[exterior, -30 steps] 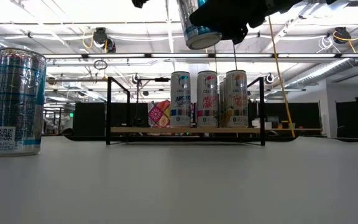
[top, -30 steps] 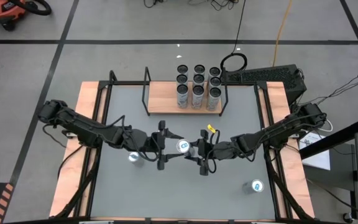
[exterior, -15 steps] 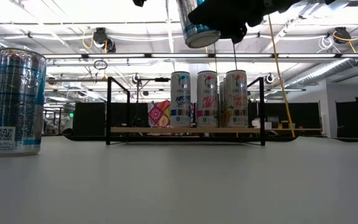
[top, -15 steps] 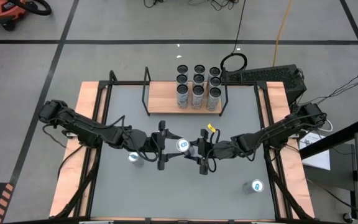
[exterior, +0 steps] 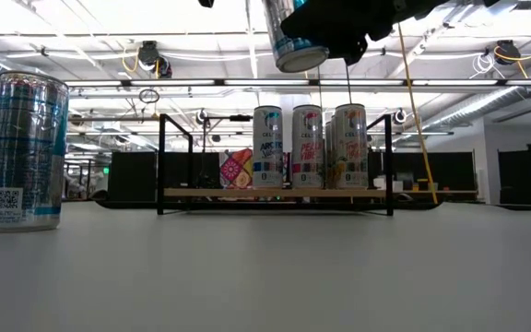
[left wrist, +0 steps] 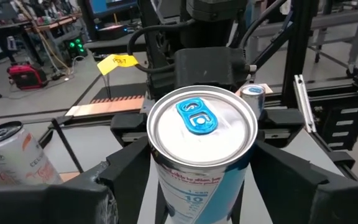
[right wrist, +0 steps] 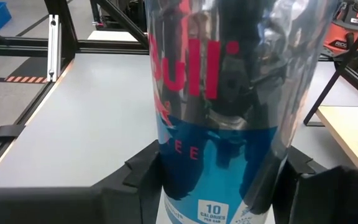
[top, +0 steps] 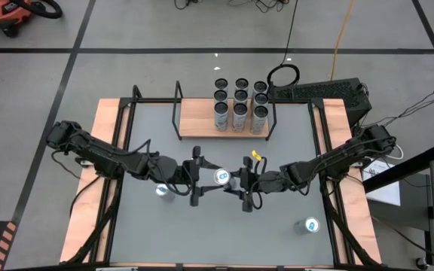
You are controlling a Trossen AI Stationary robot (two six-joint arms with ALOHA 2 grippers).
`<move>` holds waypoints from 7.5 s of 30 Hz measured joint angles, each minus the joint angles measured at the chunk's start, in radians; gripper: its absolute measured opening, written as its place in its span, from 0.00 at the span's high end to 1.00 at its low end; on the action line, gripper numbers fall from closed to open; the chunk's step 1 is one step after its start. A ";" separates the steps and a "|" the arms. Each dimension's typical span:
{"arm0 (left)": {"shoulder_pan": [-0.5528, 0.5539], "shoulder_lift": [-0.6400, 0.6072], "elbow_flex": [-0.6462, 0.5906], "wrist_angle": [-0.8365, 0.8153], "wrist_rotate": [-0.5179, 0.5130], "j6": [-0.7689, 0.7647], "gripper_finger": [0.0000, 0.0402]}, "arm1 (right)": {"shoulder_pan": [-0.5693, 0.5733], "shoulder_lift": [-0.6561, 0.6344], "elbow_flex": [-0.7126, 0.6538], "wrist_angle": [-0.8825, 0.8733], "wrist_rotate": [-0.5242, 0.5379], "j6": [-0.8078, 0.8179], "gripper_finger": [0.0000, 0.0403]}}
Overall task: Place canned beverage on shelf
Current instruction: Put the middle blue soda can on the shelf
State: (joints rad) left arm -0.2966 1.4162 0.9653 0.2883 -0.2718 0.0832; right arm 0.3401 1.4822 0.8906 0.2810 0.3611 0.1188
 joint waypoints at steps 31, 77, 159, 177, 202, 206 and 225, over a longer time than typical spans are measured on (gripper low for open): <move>0.000 -0.002 0.000 -0.018 0.032 -0.017 0.45 | 0.001 0.001 0.000 0.000 -0.003 0.003 0.58; 0.566 -0.305 0.000 -0.374 0.464 0.300 0.45 | -0.018 -0.276 0.000 -0.564 -0.138 -0.203 0.13; 1.289 0.333 0.245 -0.385 1.074 0.612 0.45 | -0.079 -0.292 0.000 -0.608 -0.157 -0.196 0.13; 1.281 0.333 0.248 -0.409 1.030 0.605 0.45 | -0.079 -0.292 0.000 -0.608 -0.157 -0.202 0.13; 1.275 0.332 0.247 -0.409 0.959 0.581 0.37 | -0.079 -0.292 0.000 -0.608 -0.158 -0.210 0.13; 1.275 0.332 0.247 -0.417 0.960 0.580 0.37 | -0.079 -0.292 -0.001 -0.608 -0.158 -0.210 0.13; 1.269 0.332 0.246 -0.436 0.928 0.581 0.37 | -0.079 -0.292 -0.001 -0.608 -0.158 -0.206 0.13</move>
State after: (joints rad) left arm 0.9722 1.7481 1.2118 -0.1481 0.6567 0.6643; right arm 0.2615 1.1900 0.8900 -0.3275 0.2035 -0.0868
